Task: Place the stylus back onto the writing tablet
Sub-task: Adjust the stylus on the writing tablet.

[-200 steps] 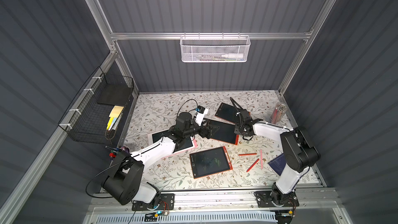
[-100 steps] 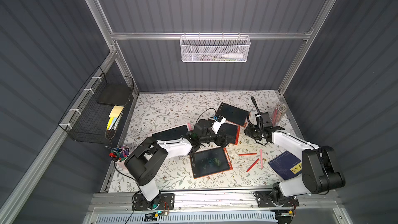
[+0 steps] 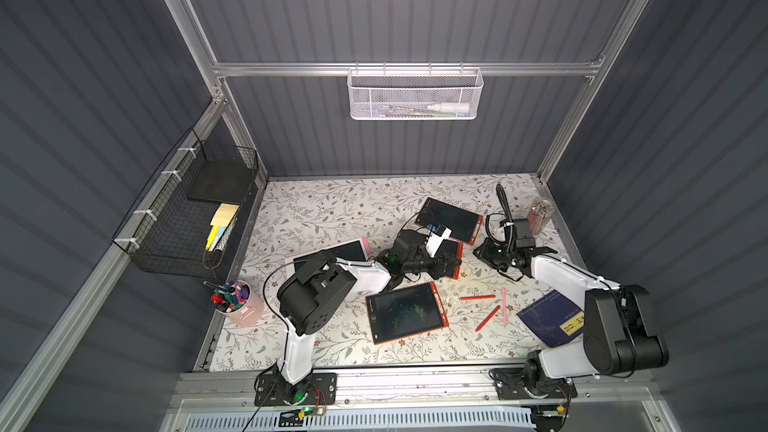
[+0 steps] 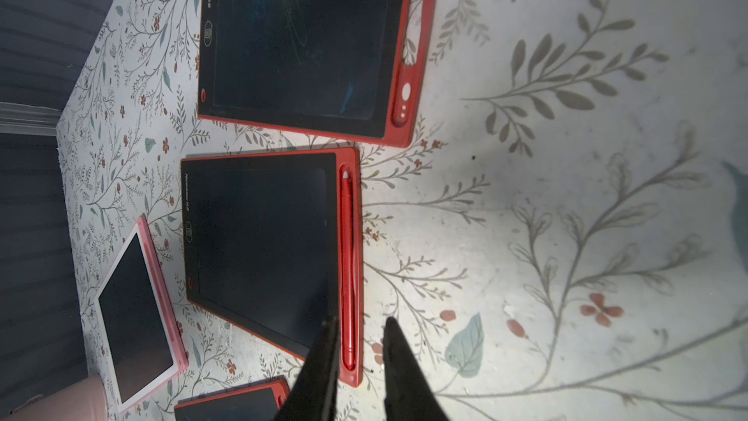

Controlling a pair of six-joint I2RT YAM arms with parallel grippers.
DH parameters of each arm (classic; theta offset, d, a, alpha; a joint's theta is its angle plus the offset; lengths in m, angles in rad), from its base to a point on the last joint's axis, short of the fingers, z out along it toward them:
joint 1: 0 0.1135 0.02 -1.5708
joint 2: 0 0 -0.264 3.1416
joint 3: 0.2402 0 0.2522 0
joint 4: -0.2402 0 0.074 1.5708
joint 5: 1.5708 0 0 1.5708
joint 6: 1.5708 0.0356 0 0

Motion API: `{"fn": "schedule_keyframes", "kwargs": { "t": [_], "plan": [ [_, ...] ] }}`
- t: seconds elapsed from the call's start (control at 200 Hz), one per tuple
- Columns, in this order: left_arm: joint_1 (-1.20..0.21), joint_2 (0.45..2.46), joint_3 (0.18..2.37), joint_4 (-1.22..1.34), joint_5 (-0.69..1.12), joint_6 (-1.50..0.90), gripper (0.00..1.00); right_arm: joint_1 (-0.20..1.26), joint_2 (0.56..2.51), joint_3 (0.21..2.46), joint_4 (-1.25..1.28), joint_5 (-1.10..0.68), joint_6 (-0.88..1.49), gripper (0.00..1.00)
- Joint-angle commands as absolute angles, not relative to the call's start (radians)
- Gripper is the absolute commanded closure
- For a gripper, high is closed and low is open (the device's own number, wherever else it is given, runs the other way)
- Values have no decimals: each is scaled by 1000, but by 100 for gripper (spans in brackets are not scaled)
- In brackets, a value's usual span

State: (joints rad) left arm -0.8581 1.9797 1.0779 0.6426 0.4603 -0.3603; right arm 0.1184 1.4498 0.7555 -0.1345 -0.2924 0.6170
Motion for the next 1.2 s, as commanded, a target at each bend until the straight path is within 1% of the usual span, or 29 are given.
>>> {"fn": "schedule_keyframes", "kwargs": {
  "t": [0.0,0.03,0.06,0.08,0.125,0.145,0.21,0.27,0.385,0.725,1.196],
  "plan": [
    [-882,2031,1164,508,386,-328,79,113,1442,751,-141,-305,596,76],
    [-885,2044,1182,480,365,-326,86,112,1444,753,-140,-305,594,75],
    [-887,2055,1199,455,349,-325,89,112,1446,753,-136,-305,593,74],
    [-888,2062,1209,441,338,-324,89,112,1447,755,-131,-340,592,73],
    [-890,2077,1232,409,323,-322,98,108,1457,755,-117,-361,596,72],
    [-891,2083,1244,395,311,-322,100,106,1462,755,-106,-374,600,73],
    [-894,2108,1283,353,295,-314,100,100,1483,753,-66,-423,616,76],
    [-898,2128,1323,329,289,-310,100,100,1508,763,-50,-454,623,76],
    [-904,2160,1357,289,279,-311,100,98,1553,778,-26,-449,647,79],
    [-906,2215,1400,228,224,-322,100,95,1691,818,72,-524,690,87],
    [-913,2252,1434,202,211,-319,100,98,1763,825,104,-552,705,90]
  ]
}}
